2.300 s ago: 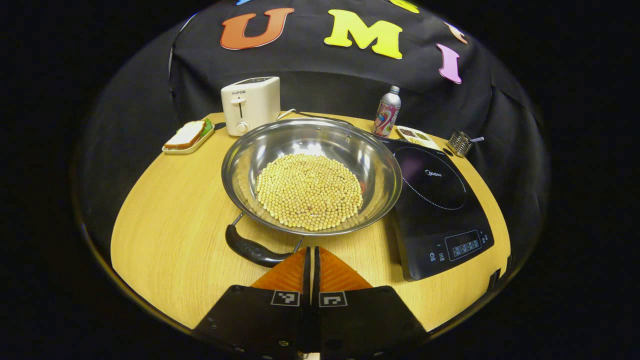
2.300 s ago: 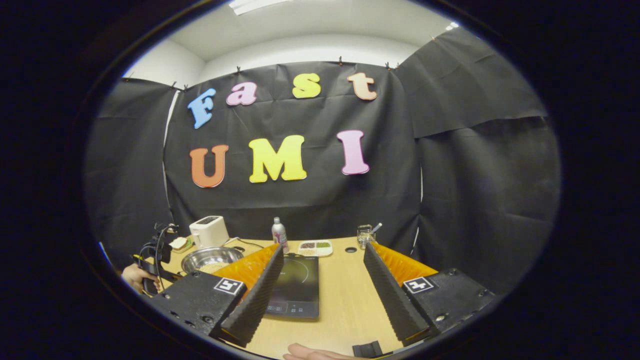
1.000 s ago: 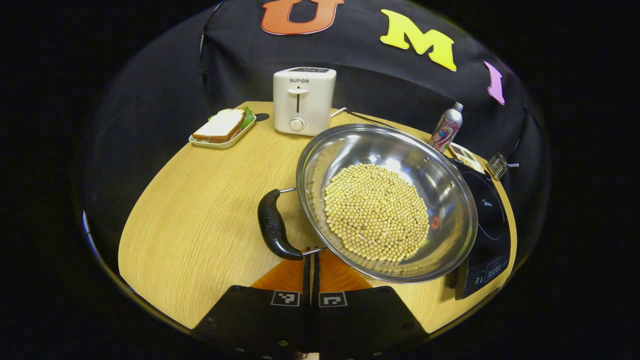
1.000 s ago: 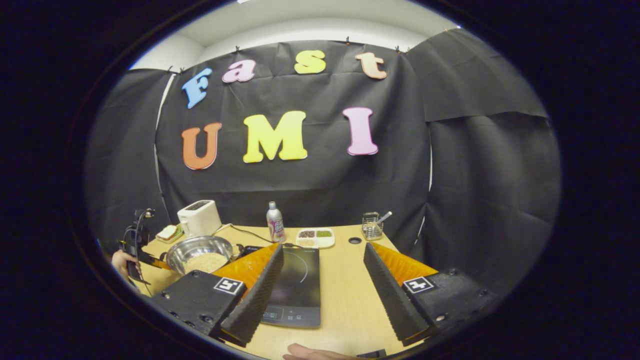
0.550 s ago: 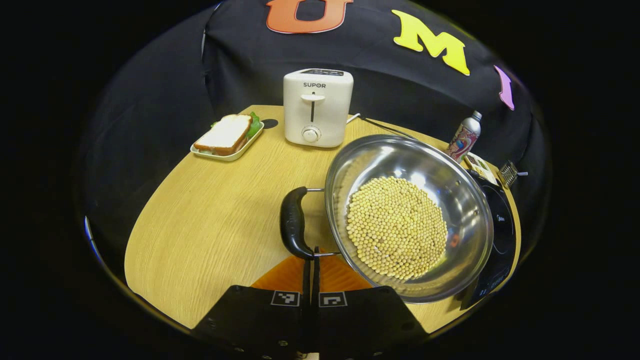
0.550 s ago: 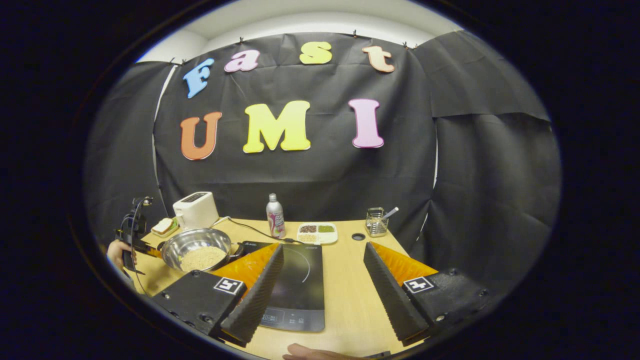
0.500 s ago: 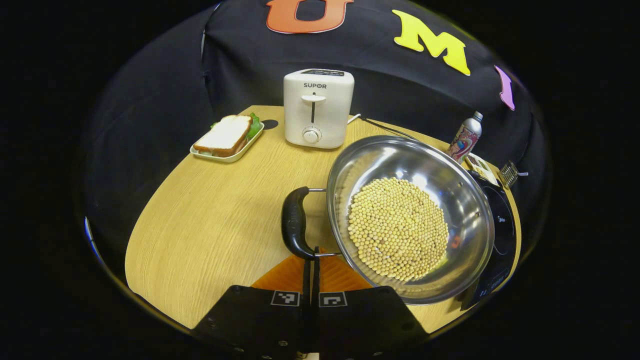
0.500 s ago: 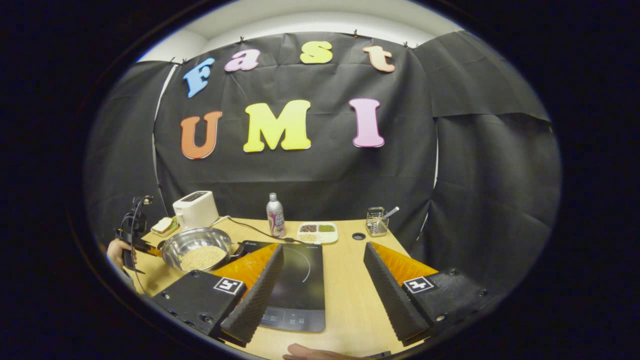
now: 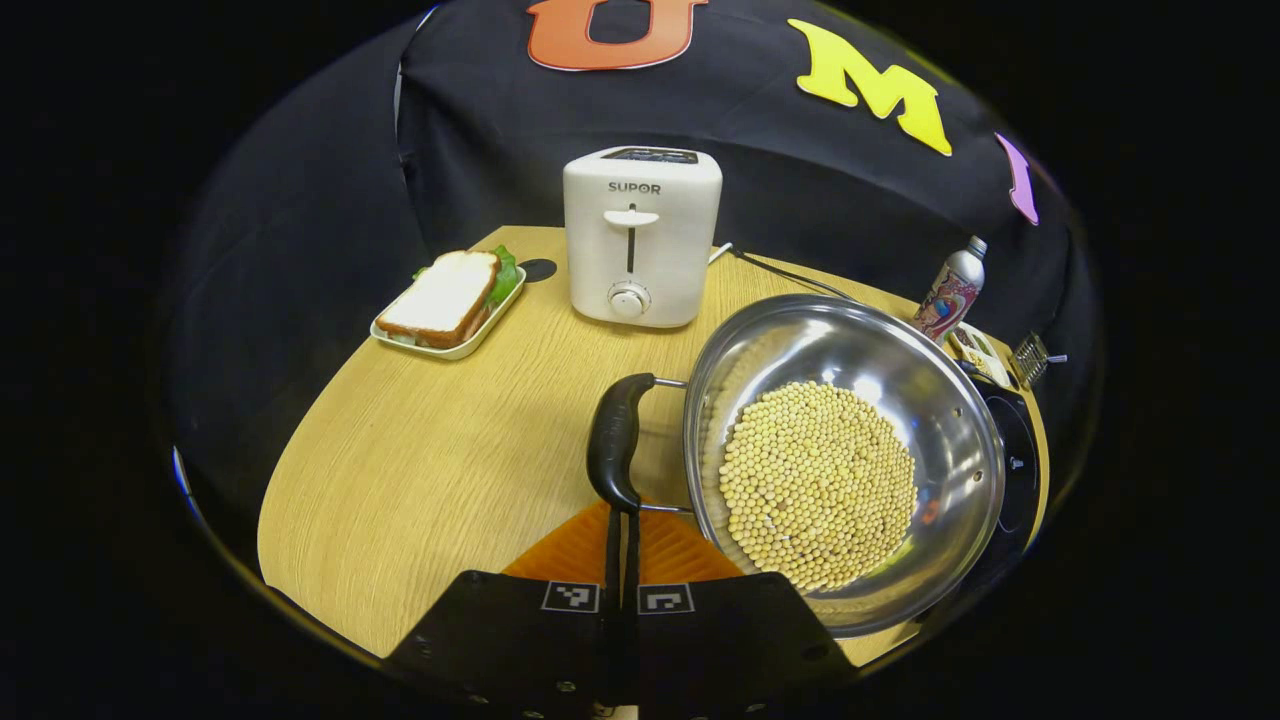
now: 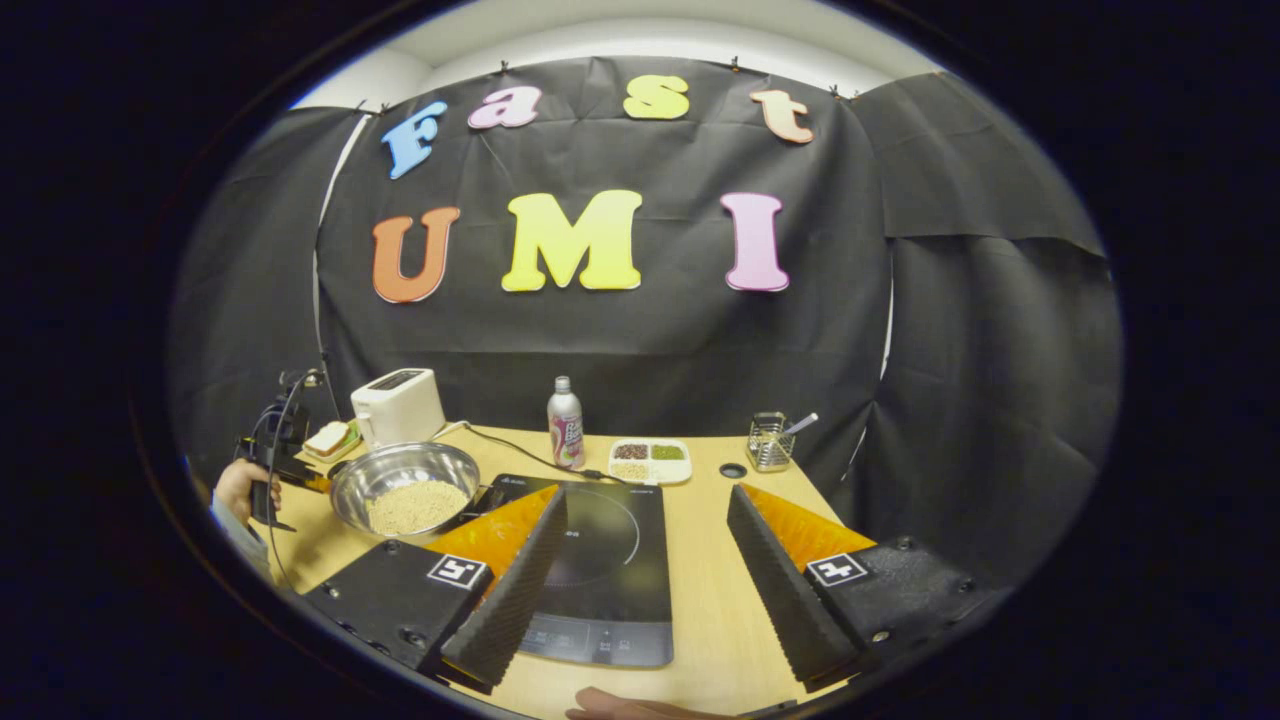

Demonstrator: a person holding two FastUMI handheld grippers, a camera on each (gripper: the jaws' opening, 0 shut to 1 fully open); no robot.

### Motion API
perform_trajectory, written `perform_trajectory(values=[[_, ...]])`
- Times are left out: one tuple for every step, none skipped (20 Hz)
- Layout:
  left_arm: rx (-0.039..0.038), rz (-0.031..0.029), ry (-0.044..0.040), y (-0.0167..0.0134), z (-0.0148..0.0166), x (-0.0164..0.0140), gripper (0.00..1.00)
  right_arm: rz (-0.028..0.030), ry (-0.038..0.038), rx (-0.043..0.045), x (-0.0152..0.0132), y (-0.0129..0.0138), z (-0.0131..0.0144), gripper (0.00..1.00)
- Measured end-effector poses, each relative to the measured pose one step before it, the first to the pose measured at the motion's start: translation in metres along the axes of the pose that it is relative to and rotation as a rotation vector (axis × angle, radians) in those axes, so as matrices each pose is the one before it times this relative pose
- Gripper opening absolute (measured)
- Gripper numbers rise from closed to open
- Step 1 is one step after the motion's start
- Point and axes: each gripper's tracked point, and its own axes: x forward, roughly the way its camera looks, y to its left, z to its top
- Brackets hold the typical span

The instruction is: First push the handle of the pot to place it horizontally, then grasp the pot with both hands and set it on the induction cooktop.

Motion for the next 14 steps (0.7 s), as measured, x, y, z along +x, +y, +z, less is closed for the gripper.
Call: perform_trajectory(values=[[0.00489, -0.00577, -0.00036, -0.00021, 0.0009, -0.00051, 0.0, 0.00672, 0.00034, -0.0002, 0.0003, 0.00586, -0.00158, 0.97], [-0.00077, -0.00732, -0.00116, 0.00025, 0.00032, -0.00163, 0.0, 0.00312, 0.00193, -0.00015, 0.0013, 0.00553, -0.00117, 0.97], [-0.0057, -0.00812, -0.00256, 0.00036, -0.00027, -0.00158, 0.0, 0.00003, 0.00233, -0.00088, 0.00281, 0.00393, 0.00028, 1.0], [-0.01063, -0.00323, -0.00297, 0.00112, -0.0003, -0.00256, 0.0, 0.00086, 0.00115, -0.00112, 0.00324, 0.00584, -0.00079, 0.97], [-0.00817, 0.00335, -0.00608, 0.00264, -0.00085, -0.00139, 0.0, 0.00405, 0.0029, -0.00145, 0.00205, 0.00661, -0.00297, 0.97], [-0.00307, 0.00757, -0.01002, 0.00396, 0.00028, -0.00351, 0.02, 0.0097, 0.00121, 0.00001, 0.00204, 0.00832, -0.00102, 0.97], [-0.0018, 0.00165, -0.01388, 0.00103, 0.00077, -0.00486, 0.06, 0.00548, 0.00314, 0.003, 0.00514, 0.00724, -0.00136, 0.97], [0.00304, 0.00339, -0.01245, 0.00007, 0.00015, -0.00554, 0.07, 0.00466, 0.00177, 0.00546, 0.00599, 0.00731, -0.00013, 0.97], [0.00254, -0.00611, -0.01342, -0.00327, -0.00027, -0.00671, 0.16, 0.00847, 0.00354, 0.00644, 0.00684, 0.00897, -0.00085, 0.97], [0.0031, -0.00537, -0.01665, -0.00361, 0.00046, -0.00753, 0.41, 0.01236, 0.0099, 0.0057, 0.00552, 0.00921, -0.00254, 0.97], [0.00803, -0.00053, -0.01829, -0.00241, 0.00272, -0.00635, 0.25, 0.01237, 0.00569, 0.00422, 0.00543, 0.00846, -0.00182, 1.0], [0.01973, 0.01037, -0.02315, -0.00057, 0.0037, -0.00653, 0.43, 0.01551, 0.00402, 0.00032, 0.00621, 0.01051, 0.00059, 0.97], [0.02039, 0.01889, -0.02697, 0.00357, 0.00314, -0.00547, 0.6, 0.01422, 0.00166, -0.00374, 0.0047, 0.00752, -0.00158, 0.98], [0.01319, -0.00471, -0.03152, -0.00349, 0.00687, -0.00798, 0.71, 0.00961, 0.00493, -0.00191, 0.00675, 0.00909, -0.00183, 0.97]])
